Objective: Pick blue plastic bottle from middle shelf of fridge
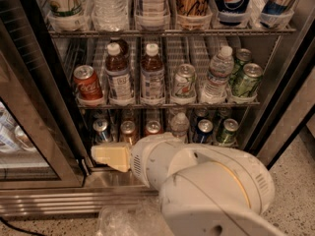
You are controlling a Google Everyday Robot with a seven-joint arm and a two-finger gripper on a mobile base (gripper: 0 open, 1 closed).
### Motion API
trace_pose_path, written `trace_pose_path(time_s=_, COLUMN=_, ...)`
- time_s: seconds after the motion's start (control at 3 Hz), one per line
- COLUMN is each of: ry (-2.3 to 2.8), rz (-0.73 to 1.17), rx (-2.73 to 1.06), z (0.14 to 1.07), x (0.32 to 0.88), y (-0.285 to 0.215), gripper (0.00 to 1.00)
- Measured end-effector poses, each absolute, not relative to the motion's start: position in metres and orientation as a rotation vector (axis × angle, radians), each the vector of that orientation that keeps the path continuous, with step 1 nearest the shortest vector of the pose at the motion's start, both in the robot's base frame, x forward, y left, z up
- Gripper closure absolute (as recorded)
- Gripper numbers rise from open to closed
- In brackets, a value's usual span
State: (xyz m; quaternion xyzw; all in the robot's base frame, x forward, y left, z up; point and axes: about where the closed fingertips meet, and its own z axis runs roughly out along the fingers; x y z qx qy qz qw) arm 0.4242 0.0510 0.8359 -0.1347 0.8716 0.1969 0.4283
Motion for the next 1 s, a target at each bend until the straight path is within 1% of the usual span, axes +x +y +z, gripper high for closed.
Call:
trace_pose_path(time_s=0.33, ry=2.109, rz=0.510, rx=-0.111, z=0.850, x=0.429, y=0.027, gripper=0.00)
trace_pose_path(time_s=0.67, ry=2.033, rz=0.474, rx=0.006, z=0.868, x=0.424, y=0.024, gripper=0.00)
trace_pose_path(time_s=1.0, ry=2.033, rz=0.474, rx=0.006, z=0.868, x=0.424, y=0.024, gripper=0.00)
